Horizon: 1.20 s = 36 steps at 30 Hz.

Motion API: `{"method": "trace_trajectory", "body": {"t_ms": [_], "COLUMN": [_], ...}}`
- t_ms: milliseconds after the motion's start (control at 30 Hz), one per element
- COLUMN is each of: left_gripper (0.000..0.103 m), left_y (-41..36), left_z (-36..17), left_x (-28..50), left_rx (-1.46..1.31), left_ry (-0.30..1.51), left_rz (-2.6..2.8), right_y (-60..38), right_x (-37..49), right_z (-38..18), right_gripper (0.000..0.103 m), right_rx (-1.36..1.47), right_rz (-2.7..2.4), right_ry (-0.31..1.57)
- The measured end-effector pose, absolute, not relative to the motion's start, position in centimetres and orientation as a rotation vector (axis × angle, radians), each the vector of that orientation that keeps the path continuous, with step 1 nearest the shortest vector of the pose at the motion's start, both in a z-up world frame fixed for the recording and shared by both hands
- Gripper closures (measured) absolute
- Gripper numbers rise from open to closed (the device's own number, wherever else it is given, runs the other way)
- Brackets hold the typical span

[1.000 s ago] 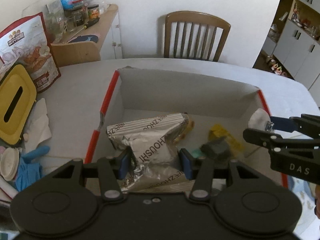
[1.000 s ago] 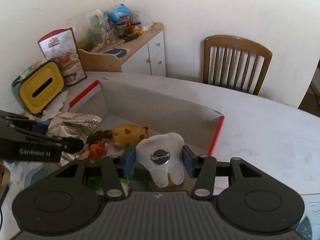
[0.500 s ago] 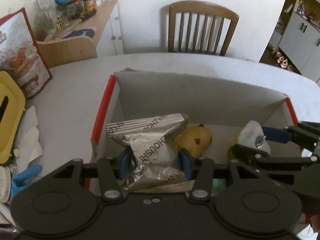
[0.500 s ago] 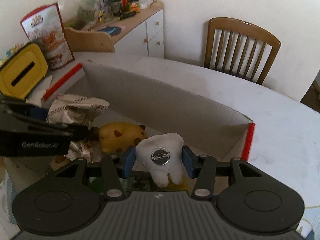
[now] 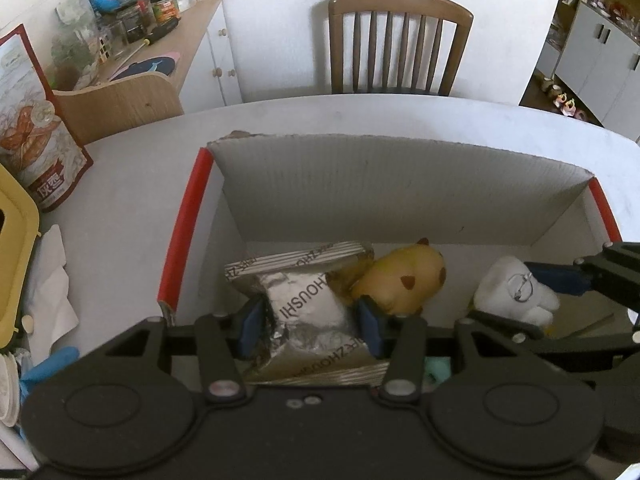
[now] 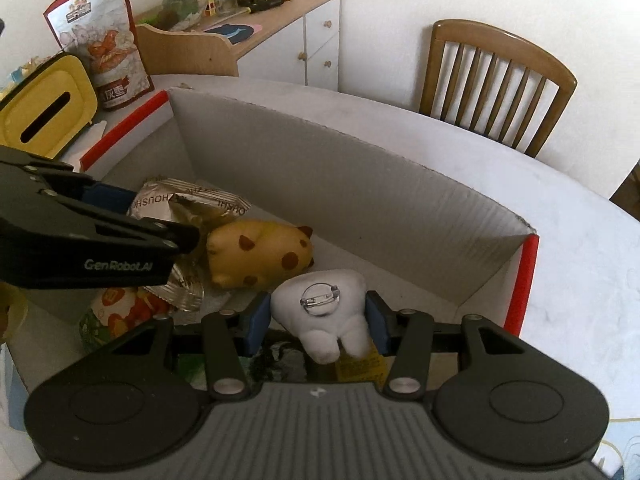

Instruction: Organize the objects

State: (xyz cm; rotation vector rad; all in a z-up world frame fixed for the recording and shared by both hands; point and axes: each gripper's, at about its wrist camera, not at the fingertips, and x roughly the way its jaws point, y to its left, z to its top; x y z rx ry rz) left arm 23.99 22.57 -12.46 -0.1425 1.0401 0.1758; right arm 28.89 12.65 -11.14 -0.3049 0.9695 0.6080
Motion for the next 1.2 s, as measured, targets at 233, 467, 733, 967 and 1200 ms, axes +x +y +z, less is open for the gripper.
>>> {"method": "trace_trajectory", "body": {"t_ms": [233, 467, 733, 967, 1200], "left_gripper": [0.052, 0.038, 0.033, 0.027, 0.025], "left_y": [22.4, 22.3, 21.5, 20.3, 19.1], "left_z": [-11.8, -10.3, -7.7, -5.0, -2.8], "left_x": [23.5, 21.8, 18.8, 15.7, 12.8], "left_rx": [-0.167, -0.198, -0.207, -0.18, -0.169], "left_ry": [1.028, 0.994, 0.934, 0.863, 0.789], "left_rz": [0.173, 0.166, 0.15, 0.155, 0.149], "right_y": [12.1, 10.9, 9.0, 7.3, 5.8], "right_x": [28.3, 26.9, 24.3, 21.7, 19.3], "right_z": [-10.9, -9.2, -6.1, -3.2, -1.3], "right_gripper": [0.041, 0.037, 0.037, 0.033, 0.029], "right_rx": [-0.309, -0.267, -0.208, -0.148, -0.082], "right_rz": [0.647, 0.66, 0.672, 0.701, 0.731], "right_ry": [0.983, 0.95, 0.88, 0.821, 0.774]}}
